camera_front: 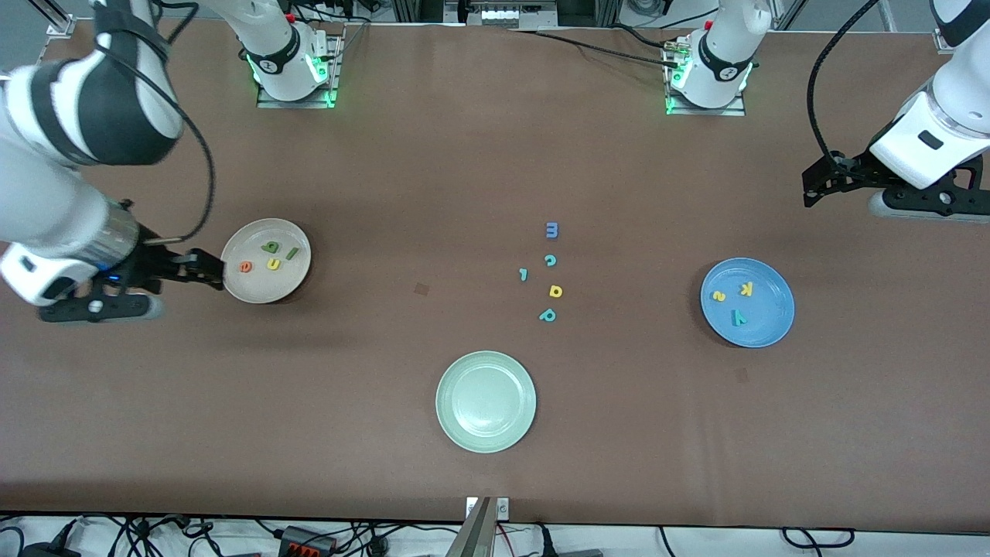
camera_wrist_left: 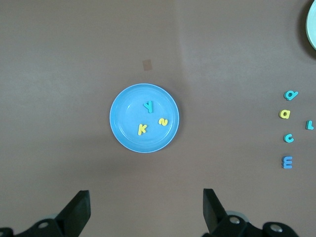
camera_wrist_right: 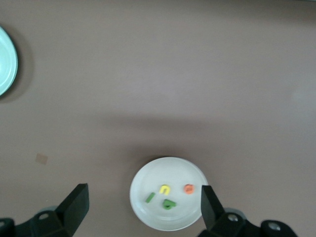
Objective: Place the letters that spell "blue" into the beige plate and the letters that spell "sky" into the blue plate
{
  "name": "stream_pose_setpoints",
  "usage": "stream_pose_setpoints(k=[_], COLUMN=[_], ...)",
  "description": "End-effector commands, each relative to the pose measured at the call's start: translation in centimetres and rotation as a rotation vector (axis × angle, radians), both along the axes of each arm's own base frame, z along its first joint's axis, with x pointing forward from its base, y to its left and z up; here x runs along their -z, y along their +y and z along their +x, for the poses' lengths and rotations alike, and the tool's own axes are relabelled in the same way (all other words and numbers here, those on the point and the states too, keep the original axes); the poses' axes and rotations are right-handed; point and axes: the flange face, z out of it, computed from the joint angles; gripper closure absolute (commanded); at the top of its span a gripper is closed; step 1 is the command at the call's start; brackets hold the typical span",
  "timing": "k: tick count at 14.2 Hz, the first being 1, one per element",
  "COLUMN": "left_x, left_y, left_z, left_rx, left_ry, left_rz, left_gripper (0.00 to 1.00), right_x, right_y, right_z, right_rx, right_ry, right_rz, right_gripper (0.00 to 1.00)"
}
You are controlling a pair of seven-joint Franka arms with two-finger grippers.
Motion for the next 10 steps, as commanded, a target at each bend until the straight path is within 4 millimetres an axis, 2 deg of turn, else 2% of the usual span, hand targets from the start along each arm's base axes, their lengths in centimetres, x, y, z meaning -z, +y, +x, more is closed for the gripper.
stream_pose_setpoints(k=[1,5,8,10], left_x=[-0.9,-0.9,-0.9,-0.9], left_y=[-0.1,-0.1,-0.1,-0.3], left_z=[-0.2,-0.2,-0.2,-0.2], left_rx=[0.002,0.002,0.002,0.010], left_ry=[-0.004,-0.004,-0.004,-0.006], left_rz=[-0.013,-0.011,-0.010,-0.002], left_gripper=[0.00,0.00,0.00,0.00], right_x=[-2.6,-5.5,-7.1,-7.2], right_y=[-4.5,-9.7,-9.9,-9.8], right_z=[-0.6,-2.8,-3.6,-4.0], right_rx=[0.051,0.133,0.121,0.077], right_ry=[-0.021,0.043,0.034,0.046], right_rz=[0.003,-0.009,-0.016,-0.020], right_gripper=[0.00,0.00,0.00,0.00])
